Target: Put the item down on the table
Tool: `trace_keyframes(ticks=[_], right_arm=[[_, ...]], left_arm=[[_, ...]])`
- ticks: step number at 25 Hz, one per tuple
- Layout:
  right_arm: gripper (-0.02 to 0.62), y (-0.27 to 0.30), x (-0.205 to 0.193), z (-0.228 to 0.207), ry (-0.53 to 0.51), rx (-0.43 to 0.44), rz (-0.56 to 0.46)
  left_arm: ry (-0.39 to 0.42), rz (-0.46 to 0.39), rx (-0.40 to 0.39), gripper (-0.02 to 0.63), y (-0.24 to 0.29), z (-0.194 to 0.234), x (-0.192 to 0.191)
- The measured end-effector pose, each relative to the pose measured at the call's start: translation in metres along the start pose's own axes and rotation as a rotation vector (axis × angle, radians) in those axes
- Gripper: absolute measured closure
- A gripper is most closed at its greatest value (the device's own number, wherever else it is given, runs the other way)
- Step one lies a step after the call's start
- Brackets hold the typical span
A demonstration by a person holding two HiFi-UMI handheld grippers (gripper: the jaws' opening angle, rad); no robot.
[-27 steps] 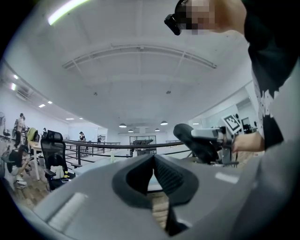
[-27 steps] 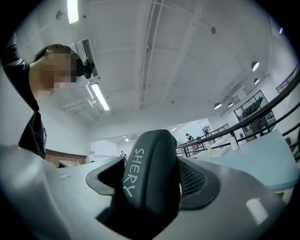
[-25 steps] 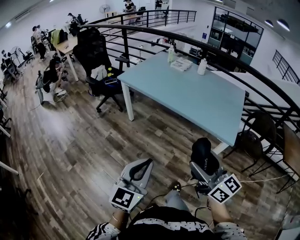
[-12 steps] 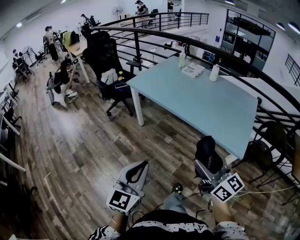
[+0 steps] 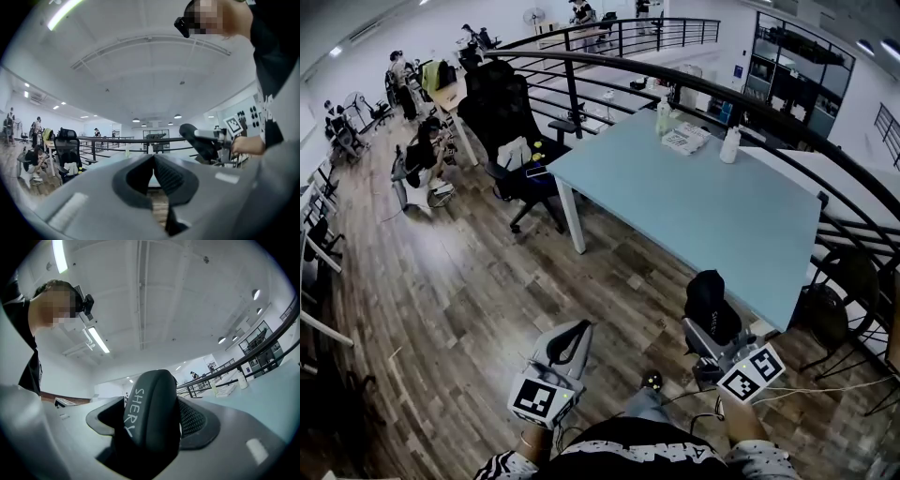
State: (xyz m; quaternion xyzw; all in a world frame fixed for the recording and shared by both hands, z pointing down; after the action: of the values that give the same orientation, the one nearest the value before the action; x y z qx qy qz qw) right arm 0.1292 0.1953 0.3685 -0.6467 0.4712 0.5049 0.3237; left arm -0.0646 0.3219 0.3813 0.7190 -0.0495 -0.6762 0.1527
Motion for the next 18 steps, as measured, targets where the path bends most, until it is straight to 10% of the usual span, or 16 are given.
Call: trace_keyframes(ticks=[18], right_arm=[[0.241, 0.046, 0.027, -0.094, 0.024, 0.102, -0.011]], left_arm=[[0.019, 0.015, 0.106, 0.606, 0.087, 0.015, 0.035]])
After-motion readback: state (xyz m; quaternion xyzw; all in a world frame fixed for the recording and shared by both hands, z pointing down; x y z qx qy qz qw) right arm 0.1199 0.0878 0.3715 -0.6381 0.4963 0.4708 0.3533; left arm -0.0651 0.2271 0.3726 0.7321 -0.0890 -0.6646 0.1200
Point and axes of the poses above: the fingertips, and each gripper's own axes: y forward along the fingers, z to its left, x out of its top, the point moved 3 cm from there along -y, backward along the fingers, and after that the axes turned 13 degrees about z, right-handed, at the moved point
